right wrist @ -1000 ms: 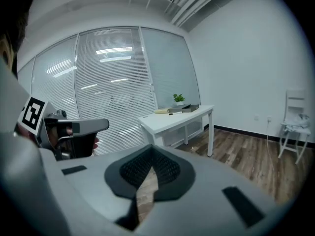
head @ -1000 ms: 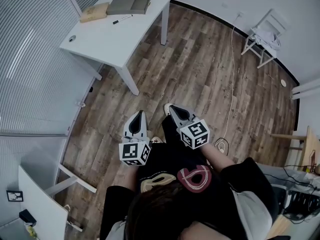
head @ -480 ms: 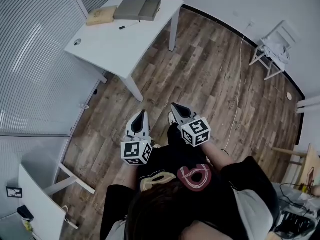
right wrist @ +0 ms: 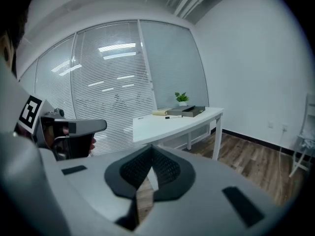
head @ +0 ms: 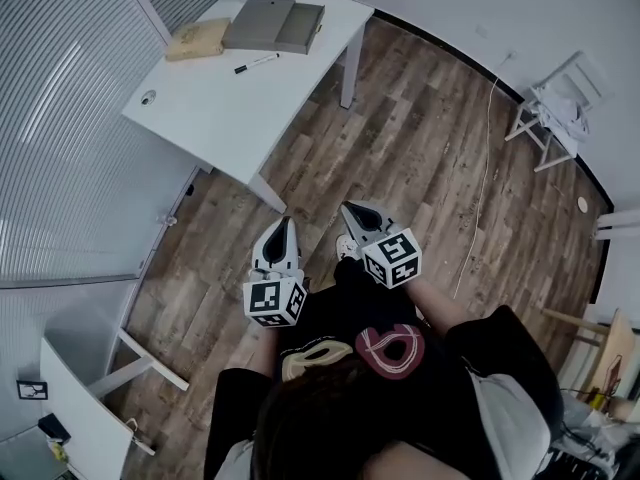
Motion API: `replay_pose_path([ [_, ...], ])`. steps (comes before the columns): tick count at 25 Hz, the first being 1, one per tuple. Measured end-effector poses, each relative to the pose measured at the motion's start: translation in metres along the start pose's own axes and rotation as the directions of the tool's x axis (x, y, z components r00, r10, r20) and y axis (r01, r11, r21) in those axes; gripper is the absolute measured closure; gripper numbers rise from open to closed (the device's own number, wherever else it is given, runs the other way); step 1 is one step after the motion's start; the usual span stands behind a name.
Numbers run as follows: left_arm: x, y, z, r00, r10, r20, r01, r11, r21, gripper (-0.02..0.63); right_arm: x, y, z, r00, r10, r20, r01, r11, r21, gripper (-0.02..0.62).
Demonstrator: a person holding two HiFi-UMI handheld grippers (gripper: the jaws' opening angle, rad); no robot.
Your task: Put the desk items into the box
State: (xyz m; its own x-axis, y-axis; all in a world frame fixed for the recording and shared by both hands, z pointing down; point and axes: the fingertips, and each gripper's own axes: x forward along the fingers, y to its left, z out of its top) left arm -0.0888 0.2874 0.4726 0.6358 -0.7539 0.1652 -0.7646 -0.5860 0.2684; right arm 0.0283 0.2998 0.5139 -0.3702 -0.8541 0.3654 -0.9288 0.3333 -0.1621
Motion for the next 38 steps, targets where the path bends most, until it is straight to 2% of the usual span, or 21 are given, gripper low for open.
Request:
replay_pose_path([
  [3, 0.021, 0.003, 0.003, 1.000, 0.024, 0.000, -0.024, 1.000, -0.017, 0.589, 0.011, -0.019, 0.007, 1.000, 0.018, -0.007, -0.018, 1.000, 0.003, 0.584],
  [7, 0.047, 0.001, 0.014, 0.999, 0.044, 0.031, -0.041, 0.995, -0.092, 0.589, 0.023, -0.039, 0.025, 0.998, 0.066, 0.020, -0.066, 0.998, 0.013, 0.584],
  [16, 0.104, -0.015, 0.021, 0.995, 0.088, 0.041, -0.084, 0.993, -0.079, 0.589, 0.045, -0.089, 0.045, 0.992, 0.122, 0.027, -0.123, 0.992, 0.013, 0.584],
  [19, 0.116, -0.022, 0.015, 0.995, 0.092, 0.032, -0.089, 0.993, -0.080, 0.589, 0.046, -0.105, 0.042, 0.989, 0.144, 0.031, -0.146, 0.988, 0.054, 0.584],
  [27, 0.134, -0.028, 0.010, 0.996, 0.092, 0.006, -0.091, 0.993, -0.072, 0.589, 0.047, -0.135, 0.041, 0.994, 0.109, 0.026, -0.111, 0.988, 0.107, 0.584],
  [34, 0.152, -0.011, 0.014, 0.995, 0.098, 0.003, -0.098, 0.992, -0.081, 0.589, 0.064, -0.142, 0.041, 0.995, 0.103, 0.012, -0.104, 0.988, 0.117, 0.584],
  [38, 0.172, 0.008, 0.025, 0.996, 0.093, 0.001, -0.092, 0.994, -0.053, 0.589, 0.081, -0.152, 0.053, 0.996, 0.084, 0.012, -0.085, 0.989, 0.120, 0.584],
])
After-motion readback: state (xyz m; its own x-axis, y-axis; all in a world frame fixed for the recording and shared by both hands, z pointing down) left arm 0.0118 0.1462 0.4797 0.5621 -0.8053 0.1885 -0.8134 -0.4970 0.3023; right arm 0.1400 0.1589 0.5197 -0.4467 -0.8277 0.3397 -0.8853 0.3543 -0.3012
